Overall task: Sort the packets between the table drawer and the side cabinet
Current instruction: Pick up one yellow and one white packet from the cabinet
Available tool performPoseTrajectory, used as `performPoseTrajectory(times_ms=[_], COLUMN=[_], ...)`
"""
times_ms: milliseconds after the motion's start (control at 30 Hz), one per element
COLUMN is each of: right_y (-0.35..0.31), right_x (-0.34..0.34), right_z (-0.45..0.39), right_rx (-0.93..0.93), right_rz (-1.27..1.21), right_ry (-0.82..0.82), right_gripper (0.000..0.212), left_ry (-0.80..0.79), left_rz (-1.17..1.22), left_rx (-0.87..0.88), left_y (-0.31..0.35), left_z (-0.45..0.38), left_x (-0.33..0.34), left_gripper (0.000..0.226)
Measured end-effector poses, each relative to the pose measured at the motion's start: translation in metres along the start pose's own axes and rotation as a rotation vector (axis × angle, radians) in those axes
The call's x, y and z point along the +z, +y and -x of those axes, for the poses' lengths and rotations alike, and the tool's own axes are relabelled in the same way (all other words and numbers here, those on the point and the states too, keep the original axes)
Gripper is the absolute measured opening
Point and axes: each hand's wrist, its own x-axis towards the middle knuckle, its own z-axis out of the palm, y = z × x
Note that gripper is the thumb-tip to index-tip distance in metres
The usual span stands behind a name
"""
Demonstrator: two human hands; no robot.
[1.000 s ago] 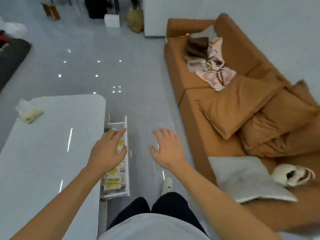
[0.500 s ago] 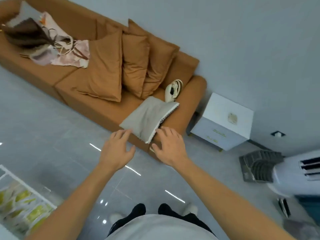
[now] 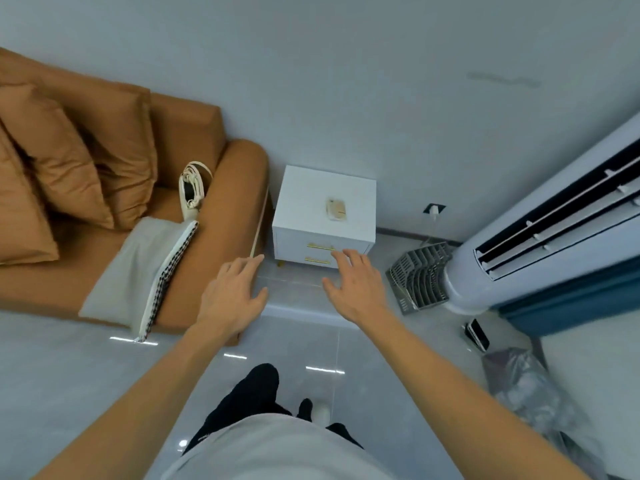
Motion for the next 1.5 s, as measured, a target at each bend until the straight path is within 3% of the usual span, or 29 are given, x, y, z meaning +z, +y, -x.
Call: performPoseTrajectory(times_ms=[300, 467, 700, 933, 1067, 1300, 1433, 1500], right_y=[0.082, 0.143, 0.218, 0.266, 0.277, 0.309, 0.323, 0.323], right_x=[0.042, 0.099, 0.221, 0.301, 0.308, 0.300, 0.294, 0.293], right_z=[-0.173, -0.300, -0.453, -0.506, -0.508, -0.506, -0.510, -0.515], right_rx=[0.096, 0.189, 0.249, 0.014, 0.017, 0.073, 0.082, 0.164], right_rz=[-0.065, -0.092, -0.147, -0.004, 0.007, 0.030, -0.042, -0.077], right_ry=[-0.145, -0.245, -0.247, -0.238, -0.291, -0.243, -0.135, -0.094], right_gripper=[0.058, 0.063, 0.062, 0.068, 0.070, 0.064, 0.048, 0.050], left_ry=[-0.175, -0.259, -0.289, -0.369, -0.386, -0.339, -0.251, -0.203], left_rz=[-0.038, -0.002, -0.065, -0.140, -0.183, -0.237, -0.203, -0.182], left_rx=[0.052, 0.064, 0.070, 0.099, 0.075, 0.069, 0.050, 0.008], left_y=[0.031, 0.027, -0.001, -0.011, -0.011, -0.005, 0.000, 0.010], left_z=[-0.208, -0.365, -0.531, -0.572, -0.572, -0.572, -0.579, -0.589], left_x=[0.062, 0.144, 0.271, 0.355, 0.377, 0.379, 0.384, 0.387], left_gripper=[0.066, 0.070, 0.066, 0.067, 0.069, 0.074, 0.067, 0.056])
